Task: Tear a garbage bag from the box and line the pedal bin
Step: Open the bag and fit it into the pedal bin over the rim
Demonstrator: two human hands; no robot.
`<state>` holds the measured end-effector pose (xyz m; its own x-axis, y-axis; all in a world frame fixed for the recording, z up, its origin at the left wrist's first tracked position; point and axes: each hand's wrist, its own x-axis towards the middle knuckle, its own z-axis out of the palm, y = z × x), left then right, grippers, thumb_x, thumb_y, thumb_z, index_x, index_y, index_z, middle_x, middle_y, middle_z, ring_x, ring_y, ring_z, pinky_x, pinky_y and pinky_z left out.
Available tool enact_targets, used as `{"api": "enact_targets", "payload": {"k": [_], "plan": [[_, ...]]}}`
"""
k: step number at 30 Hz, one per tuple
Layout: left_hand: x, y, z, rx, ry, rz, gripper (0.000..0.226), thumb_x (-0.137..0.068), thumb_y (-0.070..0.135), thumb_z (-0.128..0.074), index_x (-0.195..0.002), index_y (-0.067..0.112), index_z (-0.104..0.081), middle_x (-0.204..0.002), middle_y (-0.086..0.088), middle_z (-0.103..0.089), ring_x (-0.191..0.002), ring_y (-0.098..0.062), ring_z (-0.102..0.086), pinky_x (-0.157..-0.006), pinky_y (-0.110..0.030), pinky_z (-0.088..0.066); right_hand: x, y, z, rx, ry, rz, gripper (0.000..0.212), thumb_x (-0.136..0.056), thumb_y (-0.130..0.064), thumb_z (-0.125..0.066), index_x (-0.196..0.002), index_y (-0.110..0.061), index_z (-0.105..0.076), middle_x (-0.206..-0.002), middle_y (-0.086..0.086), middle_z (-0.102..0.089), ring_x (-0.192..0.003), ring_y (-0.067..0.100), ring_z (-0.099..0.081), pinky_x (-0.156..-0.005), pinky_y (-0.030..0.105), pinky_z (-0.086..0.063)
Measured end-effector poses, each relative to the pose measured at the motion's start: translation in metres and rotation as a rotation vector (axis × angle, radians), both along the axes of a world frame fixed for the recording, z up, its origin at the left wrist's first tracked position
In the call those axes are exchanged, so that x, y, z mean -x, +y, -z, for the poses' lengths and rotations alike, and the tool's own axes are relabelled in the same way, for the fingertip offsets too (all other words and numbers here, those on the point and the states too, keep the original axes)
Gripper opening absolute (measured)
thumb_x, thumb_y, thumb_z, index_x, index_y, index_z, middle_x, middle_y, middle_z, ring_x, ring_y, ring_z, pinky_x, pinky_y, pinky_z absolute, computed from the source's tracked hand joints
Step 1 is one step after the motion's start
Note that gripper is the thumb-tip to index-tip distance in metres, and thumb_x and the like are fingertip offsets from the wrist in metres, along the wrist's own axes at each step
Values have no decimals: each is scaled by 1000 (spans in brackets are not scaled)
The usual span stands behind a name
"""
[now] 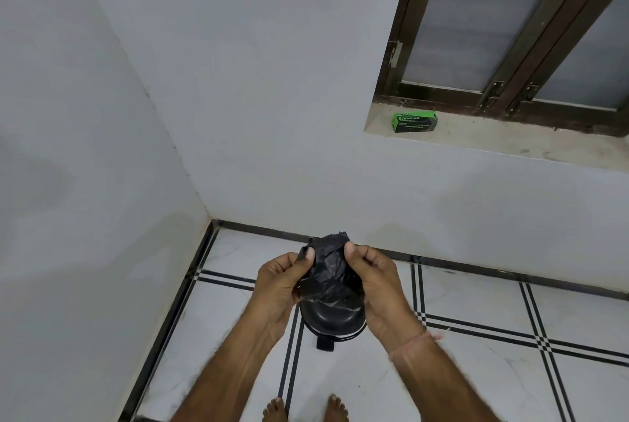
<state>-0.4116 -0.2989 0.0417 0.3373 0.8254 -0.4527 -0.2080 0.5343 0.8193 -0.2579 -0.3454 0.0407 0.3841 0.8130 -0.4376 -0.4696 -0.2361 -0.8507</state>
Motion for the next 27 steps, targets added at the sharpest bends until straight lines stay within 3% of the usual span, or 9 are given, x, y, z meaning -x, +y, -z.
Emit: {"api": "enact_targets", "payload": {"k": [4, 7, 10, 14, 18, 20, 23, 24, 27], "plan": [[0, -1, 3, 33, -80, 31, 57, -86, 36, -72, -112, -14, -68, -107, -29, -70, -94, -33, -65, -82, -39, -58, 1, 1, -2, 63, 124, 62, 37, -97, -27, -70, -110, 7, -71, -107, 27, -77, -91, 33, -75, -66, 34, -63], [-1, 2, 6, 44, -85, 11, 48, -79, 36, -80, -99, -7, -70, -101, -25, -66, -84, -28, -60, -75, -34, -54, -1, 2, -3, 55, 145, 70, 42, -99, -28, -68, -113, 11, -68, -108, 29, -76, -88, 31, -75, -66, 33, -63], [-5, 3, 8, 38, -83, -14, 30, -80, 29, -77, -83, 2, -64, -86, -17, -70, -70, -19, -68, -66, -28, -59, -1, 1, -8, 26, 173, 51, 28, -100, -19, -66, -105, 8, -72, -95, 22, -77, -79, 26, -76, -61, 29, -62], [-8, 3, 3, 63, -141, -35, 43, -87, 31, -68, -103, -9, -70, -96, -19, -76, -82, -22, -75, -70, -29, -61, -1, 0, -7, 21, 166, 21, 14, -92, -18, -72, -85, -6, -73, -88, 15, -77, -80, 25, -74, -64, 28, -61], [-10, 3, 3, 102, -201, -24, 48, -90, 28, -66, -115, -13, -66, -101, -20, -76, -87, -24, -75, -71, -30, -61, -4, -1, -6, 31, 218, 42, 12, -98, -13, -67, -90, -6, -71, -90, 15, -78, -80, 24, -75, -64, 29, -62], [-11, 3, 3, 84, -161, -38, 43, -84, 27, -73, -109, -8, -66, -95, -20, -73, -81, -23, -72, -68, -30, -60, -2, -1, -2, 44, 109, 79, 2, -97, -9, -69, -99, -8, -69, -96, 14, -77, -86, 25, -74, -65, 28, -61], [-14, 4, 3, 36, -69, -86, 27, -78, 27, -78, -76, 5, -62, -77, -14, -68, -64, -17, -66, -56, -26, -55, 2, -5, 5, -1, -452, 115, 11, -97, -21, -73, -105, -19, -66, -107, 5, -72, -93, 13, -67, -75, 20, -55], [-15, 4, 3, 25, -56, -98, 29, -77, 28, -79, -71, 9, -59, -75, -13, -66, -63, -18, -64, -56, -27, -55, 4, -7, 3, -68, -518, 61, 10, -98, -27, -71, -103, -19, -67, -103, 2, -72, -88, 9, -65, -73, 19, -54], [-20, 4, 3, 17, -77, -81, 31, -78, 32, -78, -71, 10, -58, -75, -14, -67, -67, -22, -64, -58, -30, -56, 13, -5, -9, -148, -323, -142, 27, -96, -33, -70, -104, -7, -69, -86, 0, -70, -76, 9, -64, -63, 21, -52]]}}
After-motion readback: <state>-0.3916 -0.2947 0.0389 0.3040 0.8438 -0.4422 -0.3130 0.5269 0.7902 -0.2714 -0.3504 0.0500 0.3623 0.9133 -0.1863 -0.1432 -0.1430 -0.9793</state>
